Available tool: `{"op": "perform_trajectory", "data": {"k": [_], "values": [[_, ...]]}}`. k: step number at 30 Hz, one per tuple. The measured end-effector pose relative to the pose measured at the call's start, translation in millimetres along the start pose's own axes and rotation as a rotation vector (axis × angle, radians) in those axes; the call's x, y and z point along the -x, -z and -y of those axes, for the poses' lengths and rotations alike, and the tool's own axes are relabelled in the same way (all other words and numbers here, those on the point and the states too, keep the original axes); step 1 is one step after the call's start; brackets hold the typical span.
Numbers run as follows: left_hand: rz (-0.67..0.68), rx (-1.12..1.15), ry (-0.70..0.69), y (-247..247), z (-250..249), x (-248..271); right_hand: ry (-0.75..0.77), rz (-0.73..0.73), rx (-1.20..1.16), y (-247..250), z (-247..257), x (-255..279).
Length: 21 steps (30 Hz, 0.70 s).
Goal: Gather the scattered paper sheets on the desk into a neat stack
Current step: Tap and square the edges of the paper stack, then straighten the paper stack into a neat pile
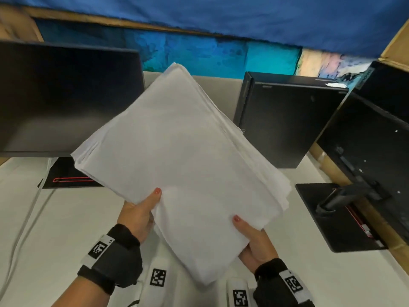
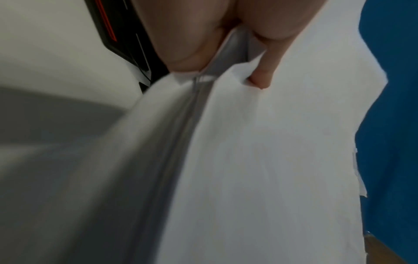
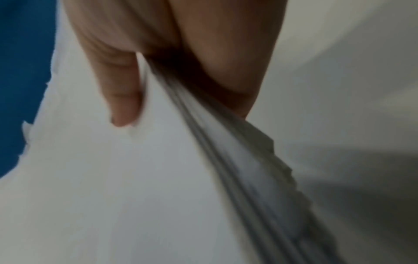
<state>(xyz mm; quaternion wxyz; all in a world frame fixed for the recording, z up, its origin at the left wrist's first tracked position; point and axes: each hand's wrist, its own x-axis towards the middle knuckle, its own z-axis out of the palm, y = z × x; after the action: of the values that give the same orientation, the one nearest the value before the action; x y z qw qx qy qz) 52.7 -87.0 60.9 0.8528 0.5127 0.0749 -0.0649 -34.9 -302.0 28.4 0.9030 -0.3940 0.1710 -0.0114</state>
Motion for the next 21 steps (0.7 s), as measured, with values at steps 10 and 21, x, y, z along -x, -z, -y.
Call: {"op": "perform_trajectory", "data": {"k": [10, 21], "values": [[0.258, -0.221, 0.030, 64.9, -65.4, -14.9, 0.237, -0.025, 0.538, 17.4, 67.6, 2.8], [-0.085, -0.617, -0.258, 34.4, -38.1, 10.5, 0.500, -0.150, 0.894, 2.3, 25.6, 0.0]]}}
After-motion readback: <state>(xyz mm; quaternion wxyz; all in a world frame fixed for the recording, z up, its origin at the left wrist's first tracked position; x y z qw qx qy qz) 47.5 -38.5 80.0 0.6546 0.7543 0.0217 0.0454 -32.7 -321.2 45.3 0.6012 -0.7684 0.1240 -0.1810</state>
